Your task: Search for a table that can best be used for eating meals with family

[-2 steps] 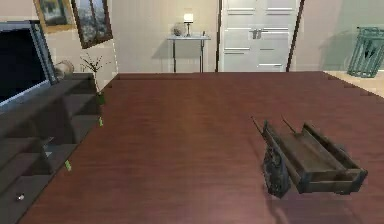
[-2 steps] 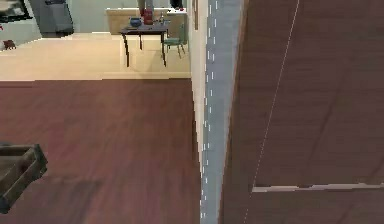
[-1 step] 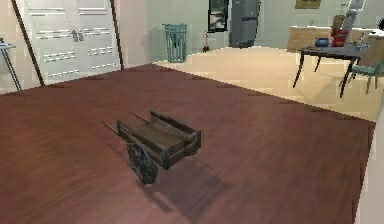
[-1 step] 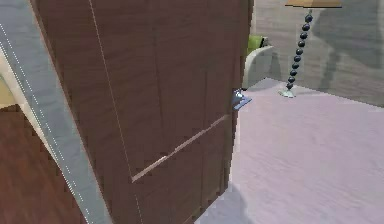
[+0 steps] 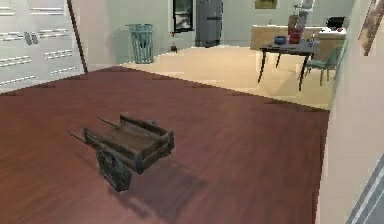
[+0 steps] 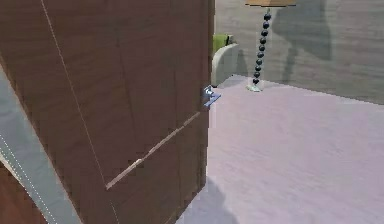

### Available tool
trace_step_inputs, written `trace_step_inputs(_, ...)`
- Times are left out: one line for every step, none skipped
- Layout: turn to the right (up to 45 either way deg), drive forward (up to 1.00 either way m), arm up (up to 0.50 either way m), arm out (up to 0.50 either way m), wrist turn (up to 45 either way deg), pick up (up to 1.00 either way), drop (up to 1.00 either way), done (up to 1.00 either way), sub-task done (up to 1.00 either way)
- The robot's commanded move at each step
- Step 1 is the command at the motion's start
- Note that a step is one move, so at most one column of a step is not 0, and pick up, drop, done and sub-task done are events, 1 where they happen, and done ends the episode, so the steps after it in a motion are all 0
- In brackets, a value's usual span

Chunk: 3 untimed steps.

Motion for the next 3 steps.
trace_step_inputs(0.0,0.45,0.00,0.00,0.0,0.00,0.00,0.00,0.00)
trace_step_inputs(33.0,0.00,0.00,0.00,0.0,0.00,0.00,0.00,0.00)
trace_step_inputs(0.0,1.00,0.00,0.00,0.0,0.00,0.00,0.00,0.00)
